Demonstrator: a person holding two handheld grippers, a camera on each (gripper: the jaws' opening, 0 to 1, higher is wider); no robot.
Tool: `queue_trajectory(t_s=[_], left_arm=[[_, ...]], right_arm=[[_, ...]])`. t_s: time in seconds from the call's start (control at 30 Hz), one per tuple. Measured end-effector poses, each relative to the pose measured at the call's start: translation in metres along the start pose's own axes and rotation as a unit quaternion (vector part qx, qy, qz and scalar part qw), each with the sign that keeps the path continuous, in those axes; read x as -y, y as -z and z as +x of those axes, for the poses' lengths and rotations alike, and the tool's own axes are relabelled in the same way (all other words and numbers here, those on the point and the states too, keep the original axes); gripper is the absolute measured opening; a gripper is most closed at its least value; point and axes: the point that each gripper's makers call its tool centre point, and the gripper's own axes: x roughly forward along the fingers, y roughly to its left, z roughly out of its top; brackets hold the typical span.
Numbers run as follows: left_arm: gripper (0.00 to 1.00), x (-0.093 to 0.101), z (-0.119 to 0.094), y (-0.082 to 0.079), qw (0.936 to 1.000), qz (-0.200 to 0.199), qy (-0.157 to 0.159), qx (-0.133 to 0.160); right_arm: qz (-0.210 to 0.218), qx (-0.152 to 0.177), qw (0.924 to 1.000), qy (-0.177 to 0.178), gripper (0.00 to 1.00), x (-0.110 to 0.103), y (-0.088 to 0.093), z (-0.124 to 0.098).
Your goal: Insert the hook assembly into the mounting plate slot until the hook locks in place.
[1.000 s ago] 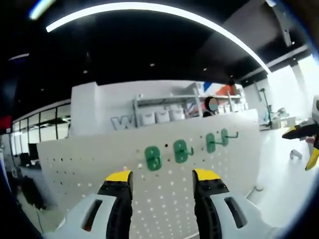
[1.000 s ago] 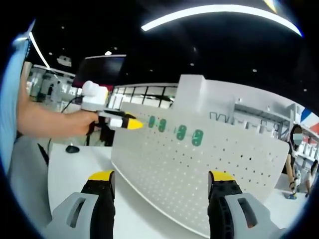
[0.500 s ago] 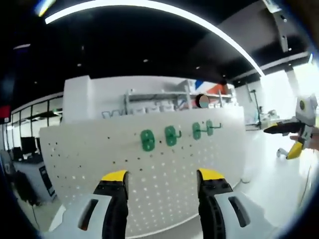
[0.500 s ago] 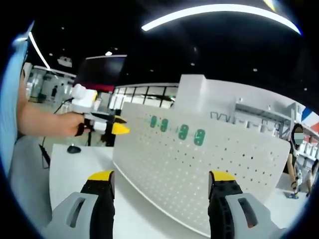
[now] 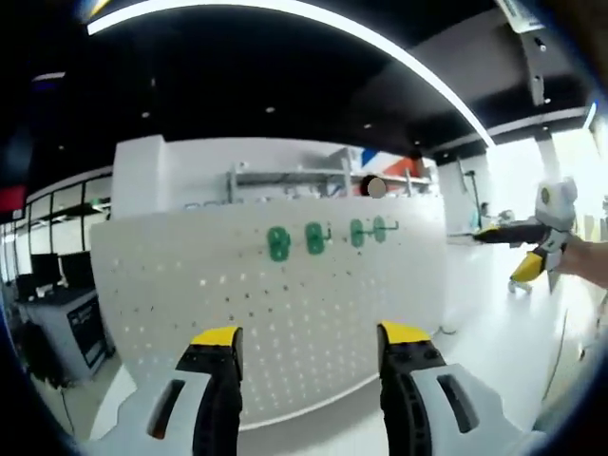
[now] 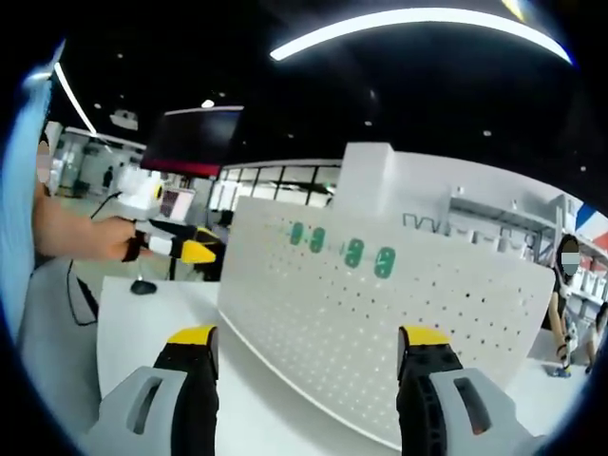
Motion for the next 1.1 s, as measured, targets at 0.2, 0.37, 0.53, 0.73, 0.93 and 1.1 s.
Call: queue_trajectory(t_s=[0.2,0.37,0.53,0.73,0.93,1.1], left_arm=[[0.59,0.007,-0.019,0.004,0.9999,-0.003,0.012,0.0],[0.58,0.01,-0.032,0.011,0.9998,-0.007,0.019,-0.005],[0.58,0.012,-0.044,0.016,0.9997,-0.012,0.019,-0.007],[0.58,0.014,-0.059,0.023,0.9996,-0.015,0.021,-0.012],[0.58,0.017,-0.069,0.026,0.9995,-0.015,0.022,-0.015],[0.58,0.017,-0.073,0.026,0.9996,-0.016,0.018,-0.013]], right_arm=[[0.003,0.0,1.0,-0.002,0.78,-0.004,0.0,-0.002],[0.004,0.0,1.0,-0.004,0.78,-0.01,0.0,-0.004],[0.005,0.001,1.0,-0.004,0.78,-0.016,-0.001,-0.007],[0.011,0.0,0.9999,-0.005,0.78,-0.025,0.003,-0.012],[0.018,0.001,0.9998,-0.003,0.78,-0.028,0.005,-0.018],[0.018,0.002,0.9998,-0.001,0.78,-0.03,0.004,-0.021]])
